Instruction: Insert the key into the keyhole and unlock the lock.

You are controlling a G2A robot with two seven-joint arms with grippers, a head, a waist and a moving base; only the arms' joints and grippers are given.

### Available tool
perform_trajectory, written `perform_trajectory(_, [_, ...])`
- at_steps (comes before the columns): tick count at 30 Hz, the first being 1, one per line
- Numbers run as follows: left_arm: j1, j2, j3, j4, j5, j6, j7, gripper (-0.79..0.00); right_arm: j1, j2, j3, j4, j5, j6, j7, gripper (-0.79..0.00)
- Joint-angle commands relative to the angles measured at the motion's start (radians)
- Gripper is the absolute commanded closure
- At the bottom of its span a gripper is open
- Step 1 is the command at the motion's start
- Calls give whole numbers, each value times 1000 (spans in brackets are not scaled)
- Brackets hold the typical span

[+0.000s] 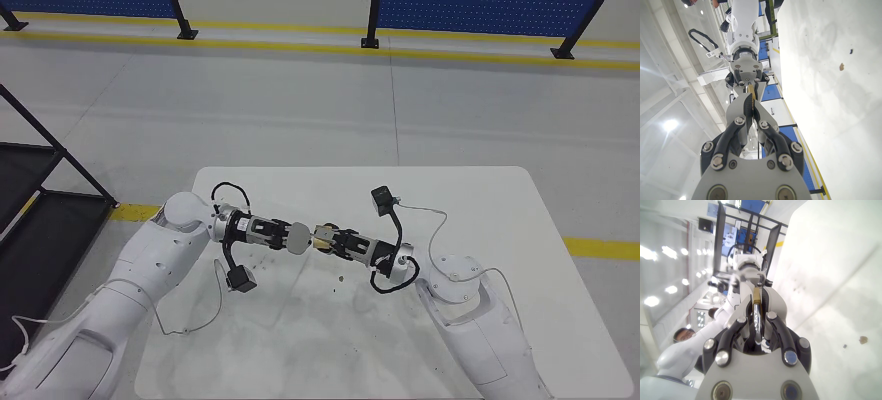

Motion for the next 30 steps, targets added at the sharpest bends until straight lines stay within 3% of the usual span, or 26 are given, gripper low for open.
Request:
perform_trajectory(1, [0, 0, 0, 1, -2, 0, 0, -785, 0, 0, 0, 0, 0, 0, 0, 0])
perform_trajectory(16, [23, 16, -51, -17, -36, -3, 3, -785, 0, 0, 0, 0, 0, 0, 0, 0])
perform_trajectory(19, [29, 23, -71, 34, -48, -30, 21, -785, 0, 0, 0, 0, 0, 0, 0, 0])
perform_trajectory(25, [16, 24, -73, 94, -166, -314, 23, -785, 0, 0, 0, 0, 0, 0, 0, 0])
perform_trajectory(30, [13, 18, -62, 136, -284, -487, 50, -785, 0, 0, 0, 0, 0, 0, 0, 0])
